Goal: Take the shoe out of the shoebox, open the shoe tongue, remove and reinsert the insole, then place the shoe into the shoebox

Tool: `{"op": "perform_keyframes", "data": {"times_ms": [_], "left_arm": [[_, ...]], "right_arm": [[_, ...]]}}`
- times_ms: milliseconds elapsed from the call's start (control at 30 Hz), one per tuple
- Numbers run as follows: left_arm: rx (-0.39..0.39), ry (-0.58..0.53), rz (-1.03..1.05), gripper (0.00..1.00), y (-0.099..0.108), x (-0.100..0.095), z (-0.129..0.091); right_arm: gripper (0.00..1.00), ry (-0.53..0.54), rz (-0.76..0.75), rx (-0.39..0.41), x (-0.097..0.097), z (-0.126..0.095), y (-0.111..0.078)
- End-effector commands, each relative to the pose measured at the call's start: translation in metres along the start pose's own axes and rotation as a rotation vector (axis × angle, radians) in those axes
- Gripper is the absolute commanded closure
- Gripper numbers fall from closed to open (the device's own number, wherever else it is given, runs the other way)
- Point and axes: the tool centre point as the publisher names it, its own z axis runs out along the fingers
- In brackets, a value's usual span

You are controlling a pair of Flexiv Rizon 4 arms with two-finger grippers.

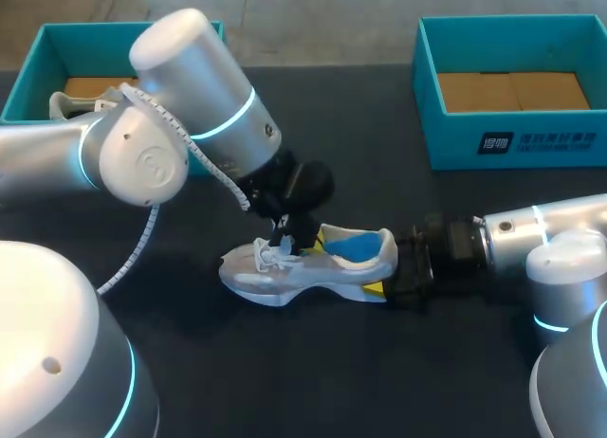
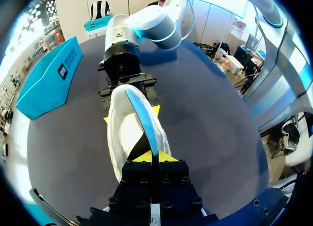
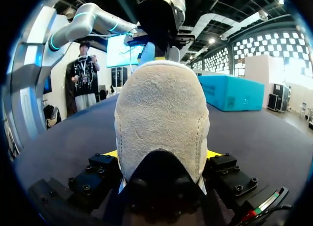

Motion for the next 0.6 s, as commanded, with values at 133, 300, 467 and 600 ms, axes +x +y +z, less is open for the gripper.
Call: {"op": "perform_keyframes", "data": {"times_ms": [133,300,467,600], "left_arm": [[-0.002,-0.022,-0.004,1.0,0.001,0.004,-0.004],[-0.013,-0.027,-0.006,0.55,-0.001,0.003,-0.004],[-0.009,-0.053,0.006,0.55,-0.007,0.004,-0.008],[-0.006,-0.063,0.018,0.56,-0.011,0.005,-0.011]], "right_arm": [[1.0,-0.001,0.001,0.004,0.001,0.003,-0.001],[1.0,-0.001,0.001,0.004,0.001,0.003,-0.001],[1.0,-0.001,0.001,0.004,0.001,0.003,-0.001],[1.0,-0.001,0.001,0.004,0.001,0.003,-0.001]]}}
